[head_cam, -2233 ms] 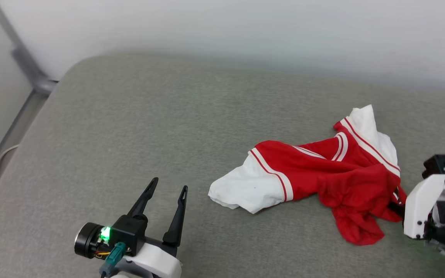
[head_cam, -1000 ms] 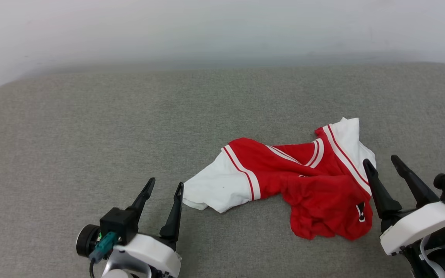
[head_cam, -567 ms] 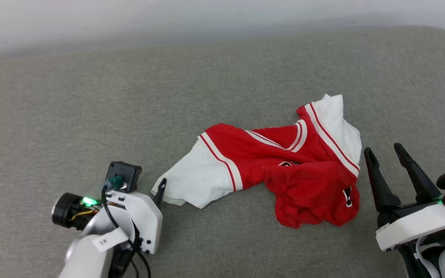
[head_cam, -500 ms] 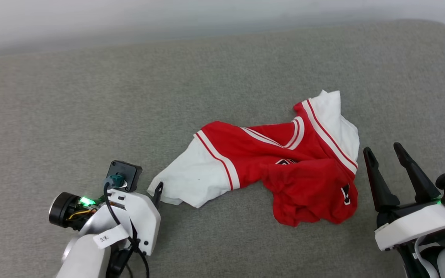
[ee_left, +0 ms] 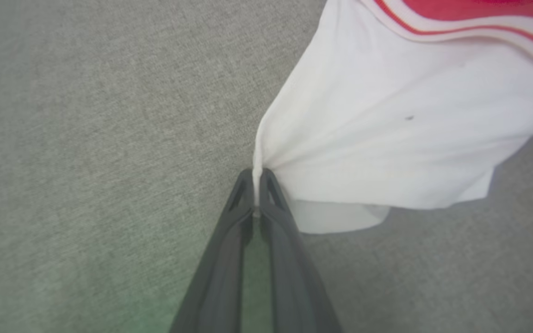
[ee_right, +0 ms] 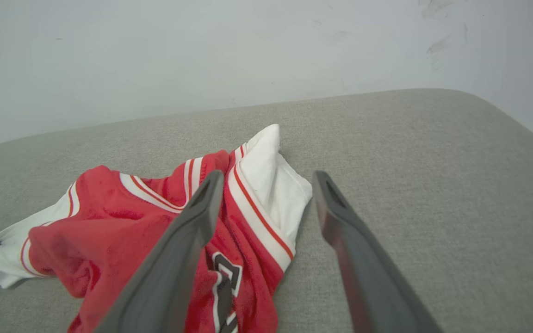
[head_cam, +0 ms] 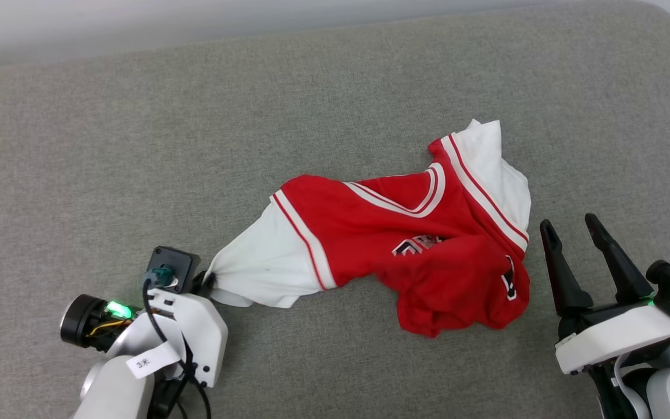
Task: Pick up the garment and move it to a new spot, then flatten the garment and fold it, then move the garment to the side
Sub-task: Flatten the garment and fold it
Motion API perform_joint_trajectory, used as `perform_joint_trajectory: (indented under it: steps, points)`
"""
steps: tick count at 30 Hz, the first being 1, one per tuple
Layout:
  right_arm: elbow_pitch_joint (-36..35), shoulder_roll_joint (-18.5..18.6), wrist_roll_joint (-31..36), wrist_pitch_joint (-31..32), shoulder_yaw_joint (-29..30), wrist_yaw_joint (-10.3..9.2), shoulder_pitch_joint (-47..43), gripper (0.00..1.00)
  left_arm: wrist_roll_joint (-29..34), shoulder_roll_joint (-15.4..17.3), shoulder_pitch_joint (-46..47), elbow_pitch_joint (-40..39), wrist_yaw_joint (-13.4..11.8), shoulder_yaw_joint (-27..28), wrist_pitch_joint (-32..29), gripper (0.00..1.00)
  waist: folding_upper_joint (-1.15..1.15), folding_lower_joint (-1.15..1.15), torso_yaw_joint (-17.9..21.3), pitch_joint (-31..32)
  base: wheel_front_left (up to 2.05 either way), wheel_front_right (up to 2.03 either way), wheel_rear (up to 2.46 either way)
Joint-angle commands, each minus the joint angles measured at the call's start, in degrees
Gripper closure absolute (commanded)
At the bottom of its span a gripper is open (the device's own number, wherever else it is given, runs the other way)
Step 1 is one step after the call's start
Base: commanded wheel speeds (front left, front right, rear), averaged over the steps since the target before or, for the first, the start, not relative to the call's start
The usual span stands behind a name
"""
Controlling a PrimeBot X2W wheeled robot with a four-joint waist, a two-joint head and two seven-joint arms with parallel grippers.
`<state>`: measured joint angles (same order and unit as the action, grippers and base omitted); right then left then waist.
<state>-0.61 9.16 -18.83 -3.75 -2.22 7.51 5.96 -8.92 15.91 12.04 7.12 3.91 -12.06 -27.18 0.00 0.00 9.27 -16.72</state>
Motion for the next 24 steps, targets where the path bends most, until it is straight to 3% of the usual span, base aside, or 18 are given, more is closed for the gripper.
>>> perform_joint_trajectory:
  steps: [1, 7, 12, 18, 22, 24]
  points:
    - [0.3, -0.1, 0.2, -0.1, 0.2, -0.04, 0.9, 0.00, 0.3, 0.6, -0.9, 1.4, -0.9, 0.7, 0.9, 1.00, 0.00, 0.00, -0.2, 0.5, 0.00, 0.00, 0.00]
    - [2.1, -0.2, 0.8, 1.3, 0.7, -0.04, -0.1, 0.00, 0.6, 0.7, 1.3, 1.2, -4.4, 4.1, 10.2, 1.00, 0.00, 0.00, -1.4, 3.2, 0.00, 0.00, 0.00]
    - [3.7, -0.9, 1.4, 3.3, 2.2, -0.04, -0.9, 0.00, -0.3, 1.7, 0.2, 2.4, -6.2, 7.0, 14.5, 1.00, 0.00, 0.00, -2.3, 5.2, 0.00, 0.00, 0.00]
    - [5.1, -2.1, 2.3, 6.2, 4.2, -0.04, -1.7, 0.00, -2.4, 3.0, -2.5, 4.6, -7.3, 10.1, 15.2, 1.00, 0.00, 0.00, -3.4, 6.3, 0.00, 0.00, 0.00]
    - [6.0, -3.2, 2.7, 7.7, 5.2, -0.04, -1.9, 0.00, -4.3, 2.5, -5.1, 6.6, -5.7, 9.3, 12.2, 1.00, 0.00, 0.00, -4.2, 6.5, 0.00, 0.00, 0.00]
    - [6.4, -3.4, 2.8, 8.2, 5.5, -0.04, -2.1, 0.00, -5.1, 2.2, -5.5, 6.7, -4.6, 8.7, 11.9, 0.05, 0.00, 0.00, -4.6, 6.7, 0.00, 0.00, 0.00]
